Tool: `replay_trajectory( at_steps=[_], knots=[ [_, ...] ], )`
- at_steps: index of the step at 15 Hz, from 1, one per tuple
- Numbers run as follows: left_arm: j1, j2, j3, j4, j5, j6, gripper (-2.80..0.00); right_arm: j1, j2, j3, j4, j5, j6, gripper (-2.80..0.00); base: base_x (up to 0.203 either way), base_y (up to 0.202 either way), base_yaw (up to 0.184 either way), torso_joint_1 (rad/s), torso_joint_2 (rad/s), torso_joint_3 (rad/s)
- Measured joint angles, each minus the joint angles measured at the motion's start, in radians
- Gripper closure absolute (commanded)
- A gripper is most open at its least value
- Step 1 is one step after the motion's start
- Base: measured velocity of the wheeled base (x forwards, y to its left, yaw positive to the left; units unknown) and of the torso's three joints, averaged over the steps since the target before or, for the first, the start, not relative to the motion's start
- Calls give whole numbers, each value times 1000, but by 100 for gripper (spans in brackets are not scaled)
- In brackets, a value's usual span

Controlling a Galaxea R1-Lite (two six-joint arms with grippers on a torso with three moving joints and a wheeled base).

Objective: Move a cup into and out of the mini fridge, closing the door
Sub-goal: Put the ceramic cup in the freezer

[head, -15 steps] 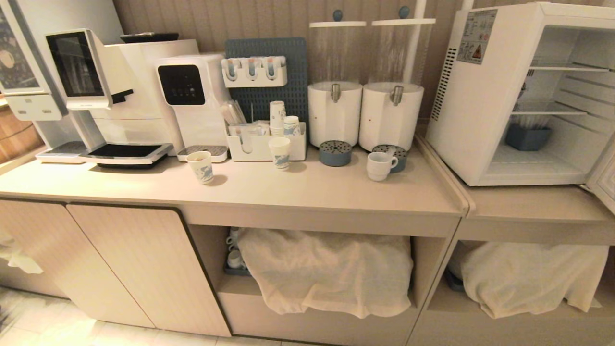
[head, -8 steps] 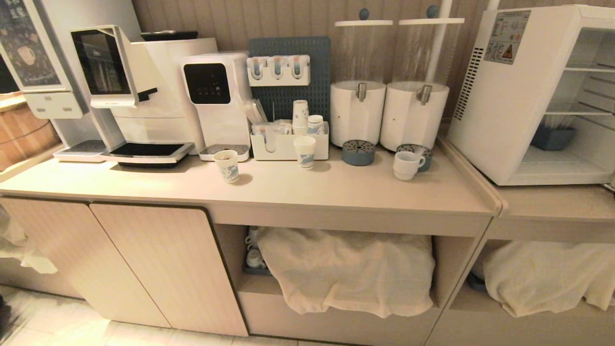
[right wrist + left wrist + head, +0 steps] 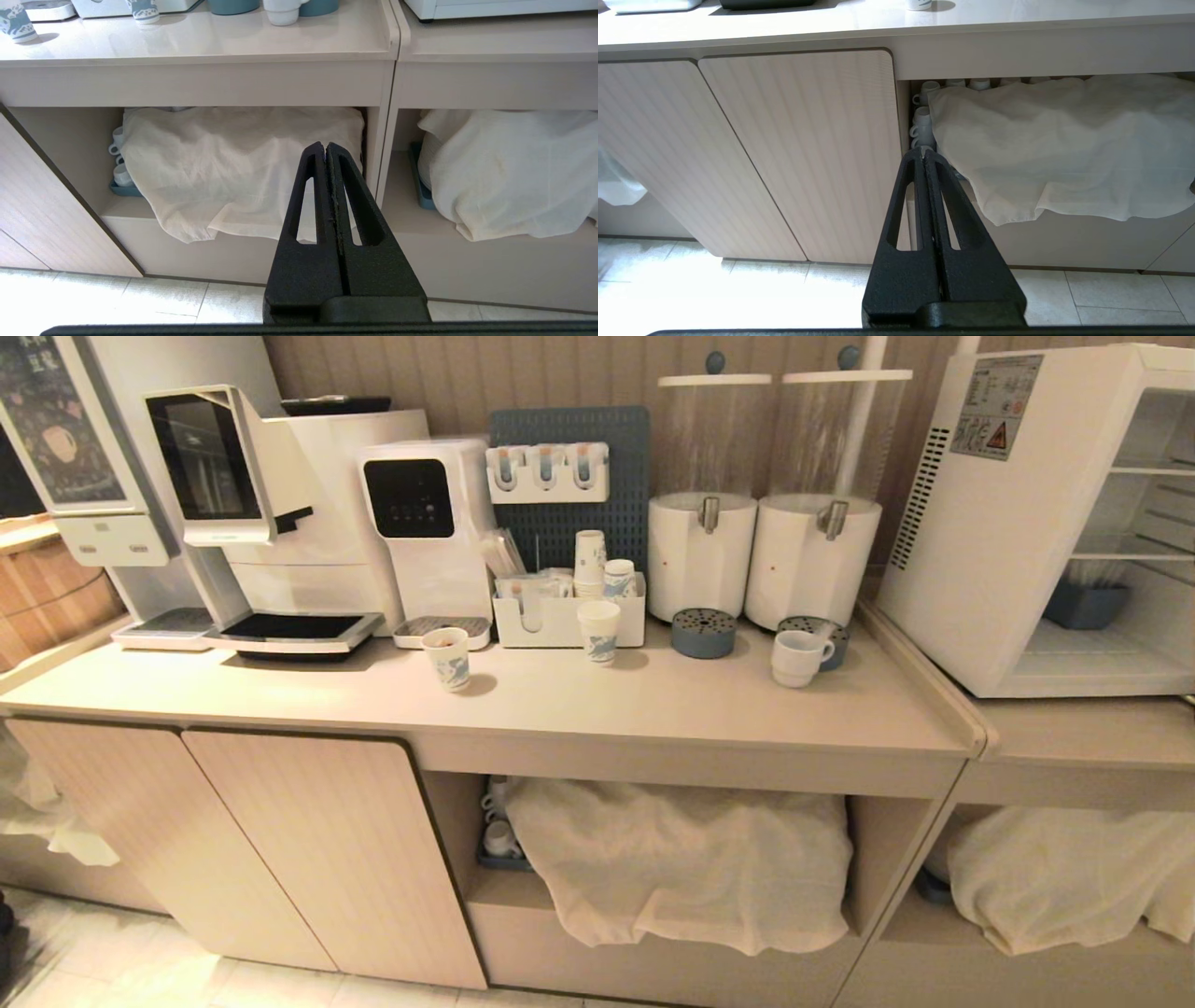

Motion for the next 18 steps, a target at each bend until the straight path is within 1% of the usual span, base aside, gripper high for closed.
replay_trajectory(
  at_steps=[4, 13, 18],
  knots=[
    [1, 0, 0, 0, 2, 2, 0, 0, 0, 0, 0, 1, 1, 0, 0, 0, 0, 0, 0, 0],
    [0, 0, 0, 0, 1, 3, 0, 0, 0, 0, 0, -1, -1, 0, 179, 0, 2, 1, 5, 1],
    [0, 0, 0, 0, 0, 0, 0, 0, -1, 0, 0, -1, 0, 0, 13, 0, 0, 0, 2, 0]
  ],
)
